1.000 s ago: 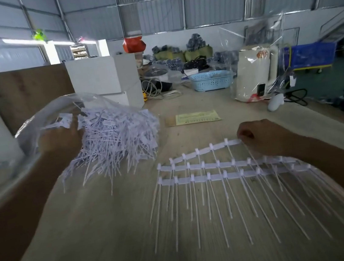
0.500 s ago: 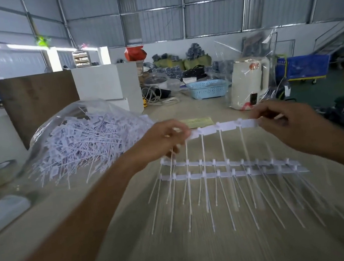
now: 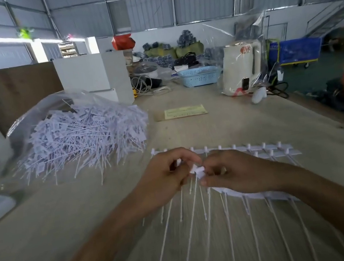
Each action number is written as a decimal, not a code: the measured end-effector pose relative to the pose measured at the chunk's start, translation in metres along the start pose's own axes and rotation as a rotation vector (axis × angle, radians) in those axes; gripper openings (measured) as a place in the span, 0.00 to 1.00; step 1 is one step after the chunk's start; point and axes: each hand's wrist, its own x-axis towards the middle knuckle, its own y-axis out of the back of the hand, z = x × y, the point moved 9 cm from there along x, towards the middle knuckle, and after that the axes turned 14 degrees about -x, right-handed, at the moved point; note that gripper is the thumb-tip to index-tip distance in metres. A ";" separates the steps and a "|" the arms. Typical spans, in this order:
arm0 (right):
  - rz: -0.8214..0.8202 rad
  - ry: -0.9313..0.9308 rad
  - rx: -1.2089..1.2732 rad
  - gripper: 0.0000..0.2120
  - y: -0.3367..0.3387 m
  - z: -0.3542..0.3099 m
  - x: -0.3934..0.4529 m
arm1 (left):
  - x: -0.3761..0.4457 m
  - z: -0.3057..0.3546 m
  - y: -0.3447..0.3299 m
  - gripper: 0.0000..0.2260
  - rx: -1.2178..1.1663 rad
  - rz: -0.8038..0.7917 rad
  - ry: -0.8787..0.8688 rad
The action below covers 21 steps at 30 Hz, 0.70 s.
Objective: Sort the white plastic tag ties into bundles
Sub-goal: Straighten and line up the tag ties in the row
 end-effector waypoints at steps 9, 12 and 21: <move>0.172 0.051 -0.067 0.12 -0.001 -0.012 -0.003 | -0.005 -0.039 0.009 0.22 0.018 -0.007 0.339; 0.208 0.075 -0.255 0.16 -0.006 -0.020 -0.003 | -0.016 -0.054 0.008 0.18 -0.191 -0.041 0.587; 0.088 0.105 0.049 0.07 -0.008 -0.030 0.038 | -0.004 -0.038 0.054 0.14 0.040 -0.061 0.411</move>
